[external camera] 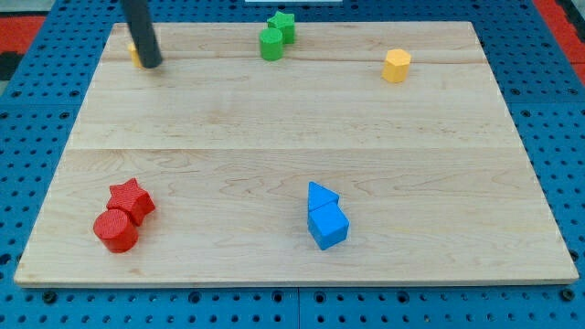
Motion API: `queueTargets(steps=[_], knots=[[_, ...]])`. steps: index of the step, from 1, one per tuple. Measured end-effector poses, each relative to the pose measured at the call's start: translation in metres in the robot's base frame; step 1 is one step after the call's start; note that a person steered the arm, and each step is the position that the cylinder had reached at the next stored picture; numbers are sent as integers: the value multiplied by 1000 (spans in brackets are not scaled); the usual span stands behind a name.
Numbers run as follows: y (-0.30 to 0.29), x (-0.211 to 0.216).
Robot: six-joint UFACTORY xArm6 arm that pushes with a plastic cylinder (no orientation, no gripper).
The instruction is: Slide the yellow hexagon towards the yellow heart
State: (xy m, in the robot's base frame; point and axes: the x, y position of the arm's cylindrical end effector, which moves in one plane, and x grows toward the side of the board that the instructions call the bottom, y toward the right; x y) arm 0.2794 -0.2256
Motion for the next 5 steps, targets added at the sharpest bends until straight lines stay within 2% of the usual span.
queueTargets(steps=[1,2,3,4,5], knots=[[-2,-22],[49,9],[179,34],[252,54],[309,31]])
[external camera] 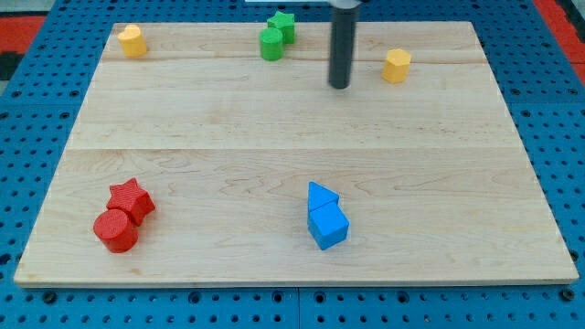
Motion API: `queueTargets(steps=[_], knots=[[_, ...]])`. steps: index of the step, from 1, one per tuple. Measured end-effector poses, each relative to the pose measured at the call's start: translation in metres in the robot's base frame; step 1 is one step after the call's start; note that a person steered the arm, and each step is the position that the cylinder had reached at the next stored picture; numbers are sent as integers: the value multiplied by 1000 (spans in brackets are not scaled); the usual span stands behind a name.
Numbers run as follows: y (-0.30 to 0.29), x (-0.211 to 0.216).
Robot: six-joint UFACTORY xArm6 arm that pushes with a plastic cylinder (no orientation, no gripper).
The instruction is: Slide the yellow hexagon towards the yellow heart
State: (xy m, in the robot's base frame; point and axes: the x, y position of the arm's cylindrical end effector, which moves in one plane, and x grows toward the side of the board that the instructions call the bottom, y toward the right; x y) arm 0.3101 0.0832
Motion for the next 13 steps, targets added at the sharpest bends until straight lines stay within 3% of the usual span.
queueTargets(steps=[2,3,4,8,10,12,13], knots=[[13,-79],[76,-83],[77,-65],[76,-63],[87,-24],[5,22],[8,60]])
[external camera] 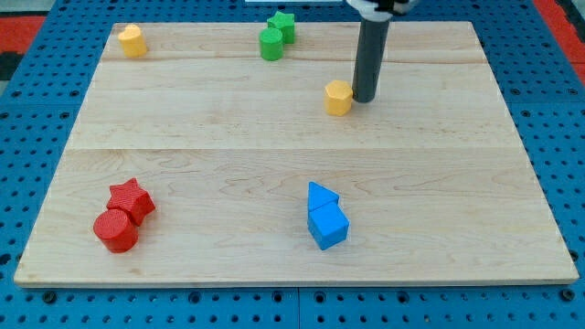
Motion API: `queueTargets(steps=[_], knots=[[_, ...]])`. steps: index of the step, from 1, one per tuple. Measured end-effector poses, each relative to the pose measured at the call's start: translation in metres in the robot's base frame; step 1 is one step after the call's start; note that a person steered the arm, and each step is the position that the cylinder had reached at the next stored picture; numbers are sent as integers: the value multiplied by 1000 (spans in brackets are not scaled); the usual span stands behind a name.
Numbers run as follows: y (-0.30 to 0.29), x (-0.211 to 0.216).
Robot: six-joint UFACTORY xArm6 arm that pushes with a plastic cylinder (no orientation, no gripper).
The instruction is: Slide the yellow hexagon towards the yellow heart
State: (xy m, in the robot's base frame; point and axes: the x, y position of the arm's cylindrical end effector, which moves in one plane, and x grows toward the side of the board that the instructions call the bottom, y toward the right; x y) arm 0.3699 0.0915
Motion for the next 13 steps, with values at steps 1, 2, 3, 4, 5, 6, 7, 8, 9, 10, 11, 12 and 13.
queueTargets(steps=[1,2,3,4,5,6,7,8,9,10,11,12,13], knots=[[-43,13],[-68,-15],[-68,-29],[-68,-44],[-74,-55],[-114,-67],[-123,-80],[-115,-80],[-115,-90],[-130,-101],[-191,-106],[-245,-119],[-246,-133]])
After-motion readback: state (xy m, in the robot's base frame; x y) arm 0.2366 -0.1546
